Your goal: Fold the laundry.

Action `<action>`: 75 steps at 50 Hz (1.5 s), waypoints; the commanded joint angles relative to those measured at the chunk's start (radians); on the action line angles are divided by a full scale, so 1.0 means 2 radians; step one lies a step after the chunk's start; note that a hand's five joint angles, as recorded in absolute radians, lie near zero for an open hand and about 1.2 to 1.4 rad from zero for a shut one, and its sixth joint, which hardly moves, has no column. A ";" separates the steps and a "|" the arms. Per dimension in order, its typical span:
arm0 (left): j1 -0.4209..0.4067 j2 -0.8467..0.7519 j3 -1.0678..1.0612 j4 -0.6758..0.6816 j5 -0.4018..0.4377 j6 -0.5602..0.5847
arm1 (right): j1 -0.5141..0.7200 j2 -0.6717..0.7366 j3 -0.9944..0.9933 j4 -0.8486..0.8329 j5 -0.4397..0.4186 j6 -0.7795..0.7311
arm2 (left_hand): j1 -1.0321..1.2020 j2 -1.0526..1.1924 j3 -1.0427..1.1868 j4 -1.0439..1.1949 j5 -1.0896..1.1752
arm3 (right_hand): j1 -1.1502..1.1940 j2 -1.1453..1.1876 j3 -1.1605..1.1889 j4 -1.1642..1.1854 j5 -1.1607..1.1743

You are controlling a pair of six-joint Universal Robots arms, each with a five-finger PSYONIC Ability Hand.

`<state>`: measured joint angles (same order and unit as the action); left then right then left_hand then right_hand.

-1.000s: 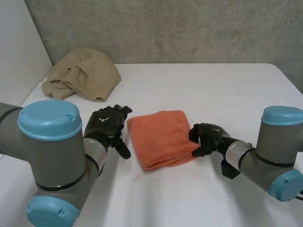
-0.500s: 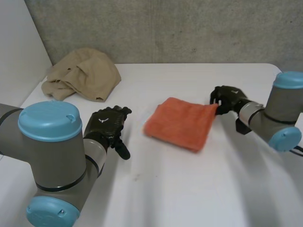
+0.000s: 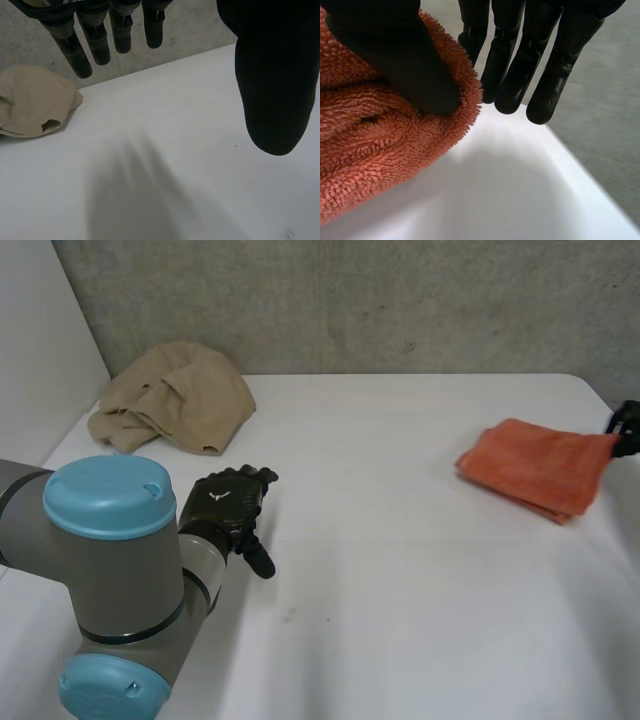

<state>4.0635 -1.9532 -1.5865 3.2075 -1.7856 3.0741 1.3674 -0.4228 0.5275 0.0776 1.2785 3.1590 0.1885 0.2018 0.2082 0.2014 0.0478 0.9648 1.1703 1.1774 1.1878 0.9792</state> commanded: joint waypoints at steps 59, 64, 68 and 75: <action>0.003 0.041 0.002 0.012 0.000 0.002 | -0.060 -0.285 0.207 -0.082 0.112 -0.288 | -0.004 -0.010 -0.013 -0.010 -0.021 | -0.395 -0.498 -0.501 -0.507 -0.490; 0.027 0.044 0.006 0.030 0.001 0.004 | 0.041 -0.329 0.232 -0.081 0.075 -0.227 | -0.007 -0.013 -0.016 -0.013 -0.023 | -0.395 -0.498 -0.501 -0.507 -0.490; 0.057 0.042 0.015 0.044 0.005 0.012 | 0.116 -0.338 0.273 -0.079 0.020 -0.166 | -0.007 -0.013 -0.016 -0.013 -0.023 | -0.395 -0.498 -0.501 -0.507 -0.490; 0.111 0.019 0.043 0.080 0.040 0.057 | 0.226 -0.375 0.390 -0.082 -0.046 -0.121 | -0.007 -0.013 -0.016 -0.013 -0.023 | -0.395 -0.498 -0.501 -0.507 -0.490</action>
<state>4.1956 -1.8760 -1.5461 3.3113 -1.7642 3.1142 1.6536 -1.1297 1.1232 -0.0804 1.2868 2.8534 0.1885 0.2018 0.2082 0.2013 0.0478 0.1989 0.2160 0.2112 0.2307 0.0659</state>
